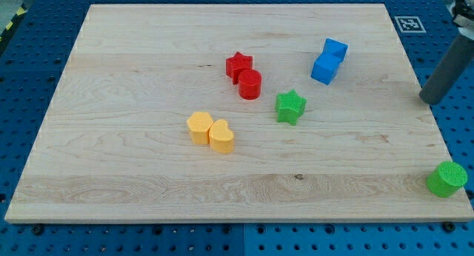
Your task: Push the green circle towards the green star
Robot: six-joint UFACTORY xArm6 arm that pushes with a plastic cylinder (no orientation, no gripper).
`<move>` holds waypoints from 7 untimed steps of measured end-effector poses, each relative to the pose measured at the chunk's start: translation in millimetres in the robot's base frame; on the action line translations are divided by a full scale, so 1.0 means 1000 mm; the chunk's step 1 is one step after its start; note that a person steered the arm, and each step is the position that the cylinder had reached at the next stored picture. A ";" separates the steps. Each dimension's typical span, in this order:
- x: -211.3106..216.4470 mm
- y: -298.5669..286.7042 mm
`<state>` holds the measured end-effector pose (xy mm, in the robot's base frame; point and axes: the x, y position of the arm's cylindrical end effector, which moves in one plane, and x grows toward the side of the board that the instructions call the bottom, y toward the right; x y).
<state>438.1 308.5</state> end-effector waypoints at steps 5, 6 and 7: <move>0.071 0.036; 0.072 0.036; 0.075 0.036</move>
<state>513.0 344.8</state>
